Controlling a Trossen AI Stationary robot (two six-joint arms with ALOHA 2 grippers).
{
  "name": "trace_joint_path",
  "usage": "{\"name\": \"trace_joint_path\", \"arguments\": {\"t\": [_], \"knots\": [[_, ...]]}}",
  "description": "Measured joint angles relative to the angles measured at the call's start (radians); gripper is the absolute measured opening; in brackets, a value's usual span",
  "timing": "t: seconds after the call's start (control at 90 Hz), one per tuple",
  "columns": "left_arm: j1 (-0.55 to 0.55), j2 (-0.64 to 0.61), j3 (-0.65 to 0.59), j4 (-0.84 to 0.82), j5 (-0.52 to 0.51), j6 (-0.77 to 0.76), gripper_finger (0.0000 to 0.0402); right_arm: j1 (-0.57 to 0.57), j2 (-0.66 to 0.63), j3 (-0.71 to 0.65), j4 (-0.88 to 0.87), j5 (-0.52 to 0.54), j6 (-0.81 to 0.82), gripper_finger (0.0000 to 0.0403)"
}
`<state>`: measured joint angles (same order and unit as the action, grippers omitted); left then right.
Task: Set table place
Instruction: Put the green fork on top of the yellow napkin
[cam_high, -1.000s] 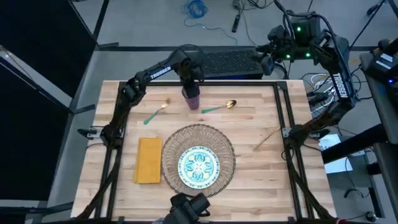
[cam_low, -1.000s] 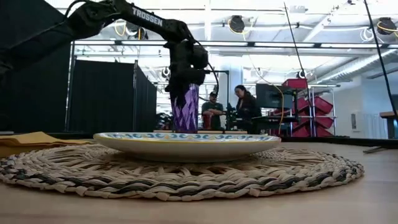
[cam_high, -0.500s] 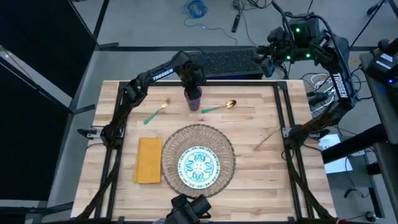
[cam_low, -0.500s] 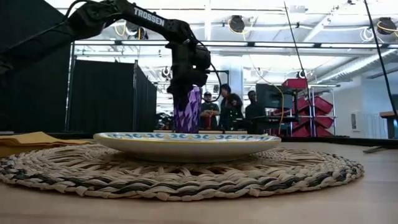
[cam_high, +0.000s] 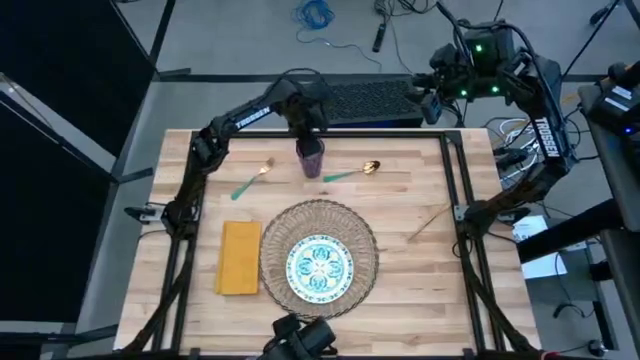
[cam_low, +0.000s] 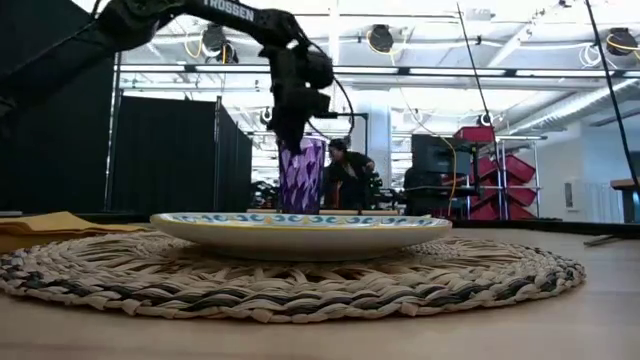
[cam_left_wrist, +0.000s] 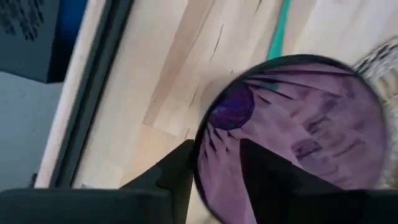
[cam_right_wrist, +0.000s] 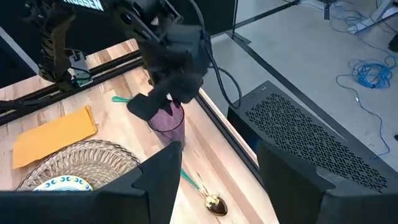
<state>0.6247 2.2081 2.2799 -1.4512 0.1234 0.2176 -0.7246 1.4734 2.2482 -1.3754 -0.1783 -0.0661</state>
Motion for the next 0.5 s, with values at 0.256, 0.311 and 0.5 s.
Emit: {"name": "trace_joint_path", "arguments": {"t": [0.256,0.311,0.5], "knots": [[0.036,-0.157,0.000,-0.056,-0.043,0.003,0.0115,0.000,0.000,0.000,-0.017,0.000,-0.004,0.0196],[0.065,-0.200,0.000,-0.064,-0.073,0.000,0.0115,0.000,0.000,0.000,-0.021,0.000,-0.008,0.0196],[0.159,-0.305,-0.039,-0.118,-0.093,-0.058,0.0115,0.000,0.000,0.000,-0.024,0.000,-0.023,0.0196]]}}
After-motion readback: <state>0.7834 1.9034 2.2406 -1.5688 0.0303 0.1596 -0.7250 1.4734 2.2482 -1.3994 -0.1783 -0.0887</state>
